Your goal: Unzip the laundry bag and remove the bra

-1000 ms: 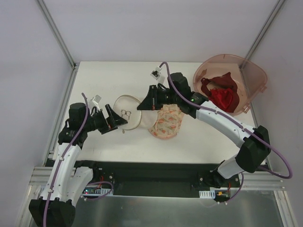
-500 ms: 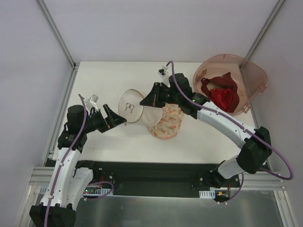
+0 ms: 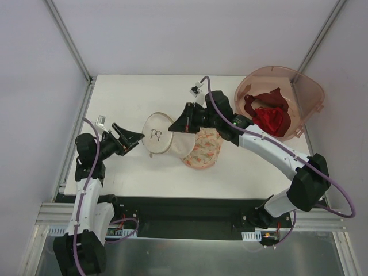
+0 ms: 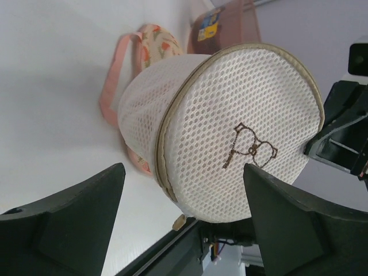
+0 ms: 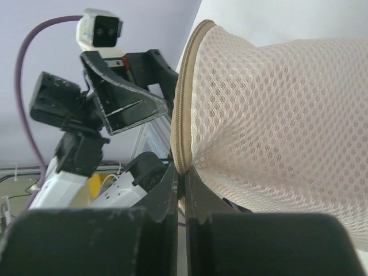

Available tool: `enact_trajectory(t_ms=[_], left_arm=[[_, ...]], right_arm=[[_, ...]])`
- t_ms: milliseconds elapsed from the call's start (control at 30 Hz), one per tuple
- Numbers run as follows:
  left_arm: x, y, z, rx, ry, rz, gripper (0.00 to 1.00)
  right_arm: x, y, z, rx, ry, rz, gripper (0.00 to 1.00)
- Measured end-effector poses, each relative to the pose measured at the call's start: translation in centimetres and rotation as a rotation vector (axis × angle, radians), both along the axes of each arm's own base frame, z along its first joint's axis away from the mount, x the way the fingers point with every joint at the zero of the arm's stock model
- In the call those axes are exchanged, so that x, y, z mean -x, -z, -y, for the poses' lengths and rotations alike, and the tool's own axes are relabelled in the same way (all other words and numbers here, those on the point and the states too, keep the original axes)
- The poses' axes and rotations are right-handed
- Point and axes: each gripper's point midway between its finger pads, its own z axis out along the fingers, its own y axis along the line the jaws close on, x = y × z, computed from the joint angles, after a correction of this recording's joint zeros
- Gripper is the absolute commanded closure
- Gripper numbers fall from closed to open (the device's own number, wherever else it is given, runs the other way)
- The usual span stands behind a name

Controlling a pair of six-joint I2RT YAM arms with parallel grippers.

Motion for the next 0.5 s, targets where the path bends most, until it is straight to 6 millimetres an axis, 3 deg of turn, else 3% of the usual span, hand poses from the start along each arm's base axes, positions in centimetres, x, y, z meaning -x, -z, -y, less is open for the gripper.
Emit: enact_trajectory(t_ms=[300, 400, 433, 467, 500], left_arm=[[-0.3, 0.1, 1.1, 0.139, 0.099, 0.009, 0.18], [-0.3, -0.5, 1.2, 0.152, 0.109, 0.028, 0.42], [-0.2, -0.8, 1.2, 0.158, 0.115, 0.035, 0.79], [-0.2, -1.0, 1.3, 0.163, 0.120, 0.040, 0.99], [-0.1, -1.2, 1.3, 0.170, 0.121, 0.041, 1.00]], right_arm=[[0.4, -1.7, -0.7, -0.077, -0.034, -0.012, 0.99], [0.5, -2.1, -0.9, -0.096, -0.042, -0.016, 0.99], [0.4, -2.1, -1.0, -0.100, -0.044, -0.019, 0.99], [0.4, -2.0, -1.1, -0.103, -0.043, -0.023, 0.99], [0.3, -1.8, -1.3, -0.104, -0.044, -0.030, 0.97]])
